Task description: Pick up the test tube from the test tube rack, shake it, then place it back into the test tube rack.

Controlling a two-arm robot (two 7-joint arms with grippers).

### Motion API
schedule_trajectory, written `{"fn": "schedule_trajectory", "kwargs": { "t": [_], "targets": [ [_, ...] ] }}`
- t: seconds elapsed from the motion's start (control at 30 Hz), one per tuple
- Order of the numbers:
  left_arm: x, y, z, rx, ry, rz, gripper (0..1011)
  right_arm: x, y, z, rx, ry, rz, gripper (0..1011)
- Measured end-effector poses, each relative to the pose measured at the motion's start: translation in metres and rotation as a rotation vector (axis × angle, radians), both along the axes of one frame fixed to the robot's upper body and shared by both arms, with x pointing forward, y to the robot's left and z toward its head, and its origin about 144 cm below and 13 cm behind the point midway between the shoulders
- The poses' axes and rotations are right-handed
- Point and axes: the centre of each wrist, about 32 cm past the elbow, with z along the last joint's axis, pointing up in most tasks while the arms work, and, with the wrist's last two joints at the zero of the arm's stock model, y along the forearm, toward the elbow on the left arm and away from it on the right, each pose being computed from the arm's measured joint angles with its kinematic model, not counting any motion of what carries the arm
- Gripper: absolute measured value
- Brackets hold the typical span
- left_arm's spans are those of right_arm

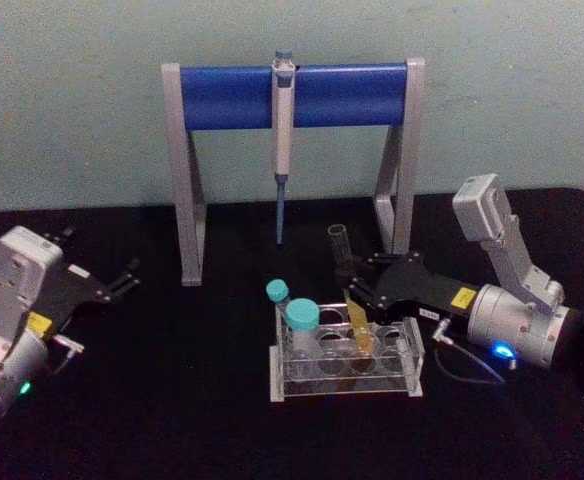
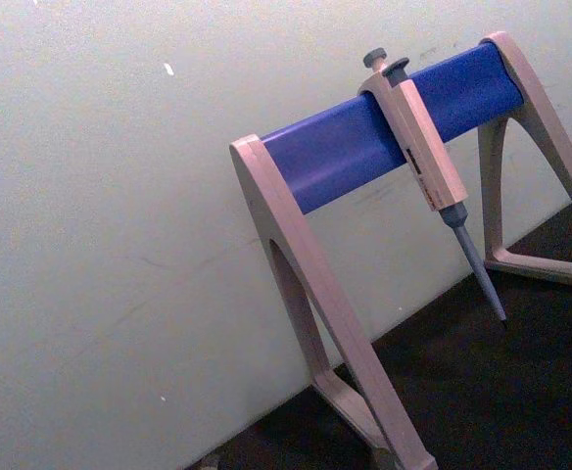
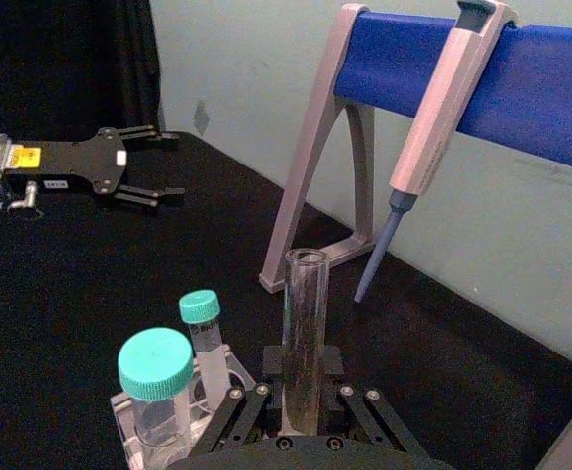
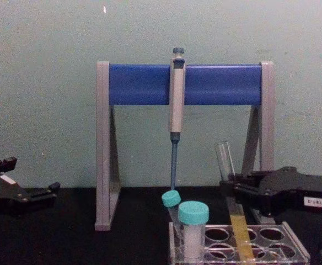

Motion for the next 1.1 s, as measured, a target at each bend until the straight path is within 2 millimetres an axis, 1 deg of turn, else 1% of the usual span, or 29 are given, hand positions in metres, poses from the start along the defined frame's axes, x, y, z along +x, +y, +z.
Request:
{"fn": "schedule_trajectory", "kwargs": {
  "t": [0.83,1.1],
  "targets": [
    [0.0,0.0,0.0,0.0,0.0,0.0,1001,-0.0001,-0.0001,-0.0001,0.0,-0.002,0.0,228],
    [0.0,0.0,0.0,0.0,0.0,0.0,1001,-0.0033,-0.0035,0.0004,0.045,-0.027,0.006,228]
  ]
}}
